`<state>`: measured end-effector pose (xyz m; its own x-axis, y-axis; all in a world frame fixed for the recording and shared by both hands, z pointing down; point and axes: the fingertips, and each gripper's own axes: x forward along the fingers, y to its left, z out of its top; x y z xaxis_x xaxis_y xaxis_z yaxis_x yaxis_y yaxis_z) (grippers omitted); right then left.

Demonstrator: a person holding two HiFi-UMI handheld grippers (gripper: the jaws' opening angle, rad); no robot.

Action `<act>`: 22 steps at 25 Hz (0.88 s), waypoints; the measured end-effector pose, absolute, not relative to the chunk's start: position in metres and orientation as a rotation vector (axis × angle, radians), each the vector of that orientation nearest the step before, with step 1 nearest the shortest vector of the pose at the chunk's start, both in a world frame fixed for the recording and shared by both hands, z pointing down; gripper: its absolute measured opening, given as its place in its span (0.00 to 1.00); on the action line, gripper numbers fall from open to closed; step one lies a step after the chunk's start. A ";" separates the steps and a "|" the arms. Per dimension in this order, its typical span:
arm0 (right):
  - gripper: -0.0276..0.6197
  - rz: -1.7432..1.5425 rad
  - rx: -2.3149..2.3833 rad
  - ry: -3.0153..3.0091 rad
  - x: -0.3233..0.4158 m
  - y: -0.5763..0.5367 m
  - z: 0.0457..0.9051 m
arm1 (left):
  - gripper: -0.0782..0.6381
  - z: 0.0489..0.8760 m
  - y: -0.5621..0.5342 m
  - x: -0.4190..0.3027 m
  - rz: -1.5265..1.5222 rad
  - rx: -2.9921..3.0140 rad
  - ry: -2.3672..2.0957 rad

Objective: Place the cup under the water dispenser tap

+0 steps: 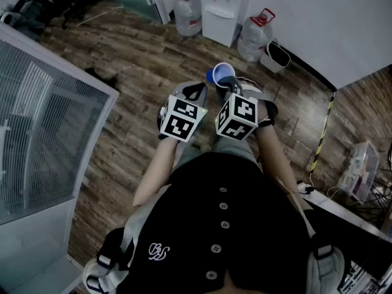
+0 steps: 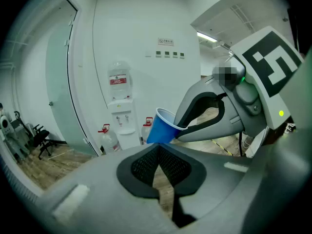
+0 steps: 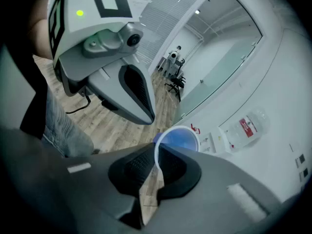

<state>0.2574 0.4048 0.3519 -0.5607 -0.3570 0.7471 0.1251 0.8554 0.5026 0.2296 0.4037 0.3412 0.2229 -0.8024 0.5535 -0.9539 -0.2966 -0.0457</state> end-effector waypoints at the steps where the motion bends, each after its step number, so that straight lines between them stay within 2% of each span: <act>1: 0.08 -0.638 0.169 -2.077 0.257 0.405 0.352 | 0.12 0.340 0.403 0.230 0.706 2.201 -1.645; 22: 0.08 -0.593 0.188 -2.110 0.257 0.413 0.358 | 0.12 0.341 0.405 0.225 0.692 2.188 -1.631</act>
<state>0.2574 0.4134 0.3577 -0.5763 -0.3481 0.7394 0.0879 0.8731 0.4795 0.2254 0.4054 0.3407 0.2286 -0.7982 0.5574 -0.9555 -0.2935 -0.0283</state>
